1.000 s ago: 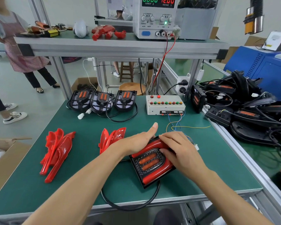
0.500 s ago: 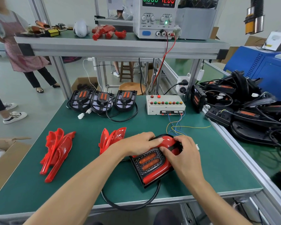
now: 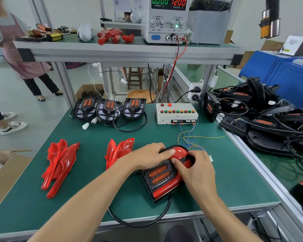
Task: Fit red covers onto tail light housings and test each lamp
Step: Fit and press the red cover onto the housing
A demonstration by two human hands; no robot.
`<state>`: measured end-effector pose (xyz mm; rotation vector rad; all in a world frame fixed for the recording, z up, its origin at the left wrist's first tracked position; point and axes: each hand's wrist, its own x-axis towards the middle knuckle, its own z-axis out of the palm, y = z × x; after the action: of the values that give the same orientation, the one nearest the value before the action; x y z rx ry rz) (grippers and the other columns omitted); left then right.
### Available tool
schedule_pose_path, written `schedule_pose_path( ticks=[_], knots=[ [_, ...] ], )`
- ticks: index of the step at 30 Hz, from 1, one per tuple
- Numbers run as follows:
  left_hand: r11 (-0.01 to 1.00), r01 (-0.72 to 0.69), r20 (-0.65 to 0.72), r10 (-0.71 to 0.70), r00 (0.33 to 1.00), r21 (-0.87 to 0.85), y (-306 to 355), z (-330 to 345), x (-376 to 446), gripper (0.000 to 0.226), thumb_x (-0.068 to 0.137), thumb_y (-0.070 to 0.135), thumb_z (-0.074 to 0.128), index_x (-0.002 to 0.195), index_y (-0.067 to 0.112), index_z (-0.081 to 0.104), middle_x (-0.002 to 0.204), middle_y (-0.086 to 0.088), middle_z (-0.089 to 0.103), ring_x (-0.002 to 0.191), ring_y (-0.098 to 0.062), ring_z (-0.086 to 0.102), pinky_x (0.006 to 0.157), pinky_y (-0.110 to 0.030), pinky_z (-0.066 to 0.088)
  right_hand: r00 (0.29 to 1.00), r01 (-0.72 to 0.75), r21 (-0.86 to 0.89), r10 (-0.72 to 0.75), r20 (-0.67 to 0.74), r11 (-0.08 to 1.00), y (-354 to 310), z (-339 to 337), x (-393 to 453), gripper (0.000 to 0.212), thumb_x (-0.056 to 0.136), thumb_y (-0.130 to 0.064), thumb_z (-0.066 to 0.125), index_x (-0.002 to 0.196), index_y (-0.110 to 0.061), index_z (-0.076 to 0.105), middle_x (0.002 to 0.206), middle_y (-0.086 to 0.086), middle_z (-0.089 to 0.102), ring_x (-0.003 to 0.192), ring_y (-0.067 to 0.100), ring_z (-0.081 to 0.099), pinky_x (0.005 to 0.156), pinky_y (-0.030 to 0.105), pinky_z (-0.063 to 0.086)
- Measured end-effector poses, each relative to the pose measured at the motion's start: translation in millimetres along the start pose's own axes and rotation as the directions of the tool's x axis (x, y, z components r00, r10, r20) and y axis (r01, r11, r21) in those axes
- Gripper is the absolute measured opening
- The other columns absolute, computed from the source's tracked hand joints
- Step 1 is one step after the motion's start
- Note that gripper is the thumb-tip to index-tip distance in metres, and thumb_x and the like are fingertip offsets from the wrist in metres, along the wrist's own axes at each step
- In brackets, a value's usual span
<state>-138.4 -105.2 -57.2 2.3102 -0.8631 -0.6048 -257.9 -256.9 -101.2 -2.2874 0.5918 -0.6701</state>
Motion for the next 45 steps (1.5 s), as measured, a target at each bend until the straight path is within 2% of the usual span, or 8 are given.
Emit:
schedule_pose_path(
  ticks=[7, 14, 18, 26, 31, 34, 40, 45],
  knots=[
    [0.999, -0.009, 0.001, 0.009, 1.0, -0.031, -2.7, -1.7, -4.0, 0.048, 0.098, 0.07, 0.044, 0.104, 0.024, 0.06, 0.102, 0.004, 0.069, 0.093, -0.013, 0.066, 0.082, -0.035, 0.053, 0.998, 0.059, -0.029, -0.059, 0.001, 0.998, -1.3, -0.3, 1.7, 0.05, 0.077, -0.054, 0.08, 0.111, -0.023, 0.062, 0.11, -0.01, 0.055, 0.092, 0.005, 0.047, 0.081, 0.026, 0.039],
    [0.995, -0.032, -0.052, 0.037, 0.998, 0.091, 3.3, 5.2, -3.1, 0.055, 0.103, 0.067, 0.027, 0.089, 0.02, 0.052, 0.089, -0.002, 0.061, 0.09, -0.023, 0.06, 0.076, -0.04, 0.042, 0.999, 0.054, -0.03, -0.054, 0.001, 0.998, 0.4, -0.9, 2.9, 0.049, 0.076, -0.053, 0.082, 0.107, -0.021, 0.062, 0.105, -0.01, 0.055, 0.089, 0.003, 0.043, 0.077, 0.021, 0.032],
    [0.991, -0.031, -0.063, 0.039, 0.997, 0.129, 5.0, 8.3, -2.0, 0.045, 0.106, 0.06, 0.026, 0.084, 0.026, 0.046, 0.082, 0.002, 0.055, 0.087, -0.024, 0.057, 0.074, -0.04, 0.039, 0.999, 0.047, -0.02, -0.047, -0.002, 0.999, 0.9, -1.9, 2.9, 0.048, 0.074, -0.05, 0.084, 0.105, -0.02, 0.062, 0.103, -0.01, 0.054, 0.088, 0.004, 0.043, 0.074, 0.017, 0.027],
    [0.967, -0.018, -0.079, 0.04, 0.996, 0.256, 8.2, 9.3, -6.7, 0.047, 0.108, 0.053, 0.016, 0.107, 0.02, 0.049, 0.112, -0.013, 0.063, 0.108, -0.037, 0.058, 0.091, -0.047, 0.044, 0.997, 0.075, -0.025, -0.075, 0.003, 0.997, -3.4, -0.8, 3.9, 0.049, 0.073, -0.045, 0.086, 0.106, -0.016, 0.064, 0.105, -0.007, 0.055, 0.099, 0.013, 0.053, 0.082, 0.024, 0.037],
    [0.923, -0.006, -0.187, 0.084, 0.979, 0.385, 7.0, 17.3, -8.2, 0.05, 0.107, 0.057, 0.012, 0.099, 0.02, 0.045, 0.096, -0.016, 0.065, 0.096, -0.041, 0.062, 0.076, -0.044, 0.041, 0.997, 0.082, -0.01, -0.081, 0.012, 0.997, -4.2, -1.0, 3.9, 0.049, 0.073, -0.046, 0.085, 0.105, -0.017, 0.063, 0.106, -0.008, 0.054, 0.102, 0.013, 0.052, 0.082, 0.026, 0.037],
    [0.915, -0.015, -0.188, 0.099, 0.977, 0.403, 8.0, 17.7, -9.7, 0.049, 0.107, 0.055, 0.013, 0.101, 0.019, 0.045, 0.088, -0.011, 0.061, 0.093, -0.039, 0.063, 0.078, -0.046, 0.043, 0.997, 0.082, 0.0, -0.082, 0.005, 0.997, -3.3, -1.3, 3.5, 0.048, 0.073, -0.046, 0.085, 0.105, -0.017, 0.063, 0.105, -0.007, 0.055, 0.101, 0.013, 0.052, 0.083, 0.027, 0.039],
    [0.889, -0.012, -0.23, 0.131, 0.964, 0.457, 9.1, 19.6, -11.1, 0.053, 0.108, 0.052, 0.012, 0.109, 0.015, 0.051, 0.092, -0.012, 0.066, 0.089, -0.037, 0.064, 0.082, -0.049, 0.049, 0.997, 0.081, -0.001, -0.081, 0.01, 0.997, -2.6, -2.5, 3.6, 0.05, 0.072, -0.046, 0.086, 0.105, -0.017, 0.062, 0.105, -0.008, 0.054, 0.099, 0.011, 0.051, 0.082, 0.024, 0.036],
    [0.865, 0.008, -0.251, 0.137, 0.958, 0.502, 10.0, 23.2, -8.3, 0.051, 0.109, 0.049, 0.013, 0.111, 0.014, 0.051, 0.095, -0.014, 0.067, 0.089, -0.039, 0.065, 0.074, -0.045, 0.045, 0.997, 0.073, 0.012, -0.073, 0.036, 0.997, -2.0, -5.9, 4.4, 0.047, 0.073, -0.048, 0.084, 0.103, -0.02, 0.061, 0.103, -0.01, 0.054, 0.096, 0.009, 0.05, 0.08, 0.024, 0.035]
  ],
)
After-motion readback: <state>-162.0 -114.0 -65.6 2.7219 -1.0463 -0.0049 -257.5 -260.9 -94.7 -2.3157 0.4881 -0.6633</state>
